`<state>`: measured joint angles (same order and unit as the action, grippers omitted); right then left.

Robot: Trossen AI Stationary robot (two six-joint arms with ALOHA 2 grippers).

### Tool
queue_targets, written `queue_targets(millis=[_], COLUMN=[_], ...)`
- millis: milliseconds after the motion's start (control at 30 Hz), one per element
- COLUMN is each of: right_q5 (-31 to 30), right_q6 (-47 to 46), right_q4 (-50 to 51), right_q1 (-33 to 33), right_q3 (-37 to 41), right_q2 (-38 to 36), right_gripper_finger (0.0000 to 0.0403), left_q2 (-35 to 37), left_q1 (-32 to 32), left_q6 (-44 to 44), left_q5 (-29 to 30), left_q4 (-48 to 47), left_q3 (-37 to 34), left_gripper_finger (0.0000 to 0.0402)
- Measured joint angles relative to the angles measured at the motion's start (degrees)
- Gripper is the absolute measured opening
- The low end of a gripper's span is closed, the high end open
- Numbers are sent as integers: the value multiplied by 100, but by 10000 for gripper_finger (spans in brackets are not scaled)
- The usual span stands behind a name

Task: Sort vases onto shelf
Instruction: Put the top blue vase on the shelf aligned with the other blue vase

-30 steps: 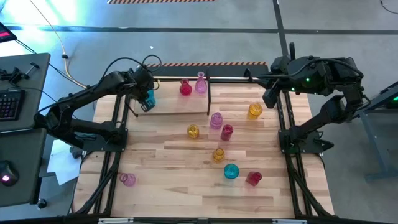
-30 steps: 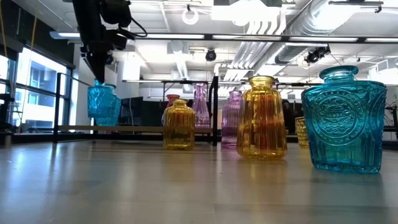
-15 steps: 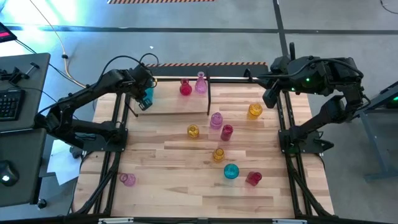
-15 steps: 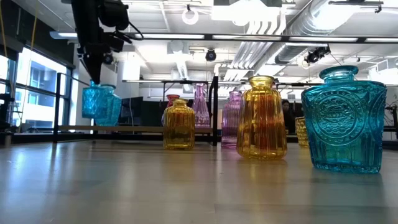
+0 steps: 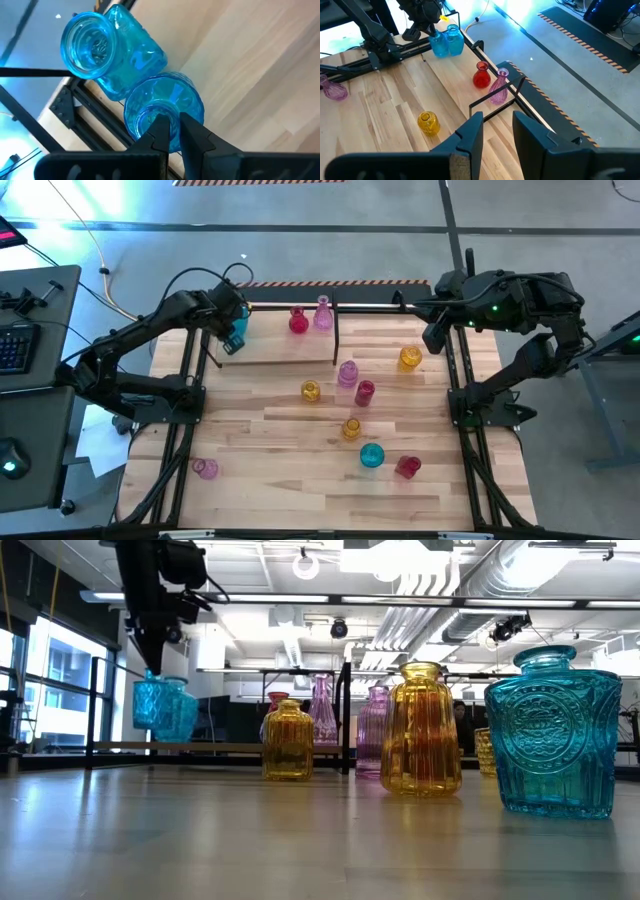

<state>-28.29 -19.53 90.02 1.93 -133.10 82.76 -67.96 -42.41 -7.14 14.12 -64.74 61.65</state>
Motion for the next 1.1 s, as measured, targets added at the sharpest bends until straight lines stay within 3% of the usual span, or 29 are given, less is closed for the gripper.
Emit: queue_targets(millis=[667, 1100], right_q5=[-76, -304], right_q6=[-301, -407], right_q4=[0, 0], right_q1=[375, 579], right_q3=[0, 0], right_q2=[0, 0], right_gripper_finger=[87, 87], left_q2=[-579, -590], left_q1=[2, -74], left_q6=[-50, 2], left_q5=[-217, -248], left_q4=[183, 167], left_q3=[9, 9], left_gripper_finger=[17, 30])
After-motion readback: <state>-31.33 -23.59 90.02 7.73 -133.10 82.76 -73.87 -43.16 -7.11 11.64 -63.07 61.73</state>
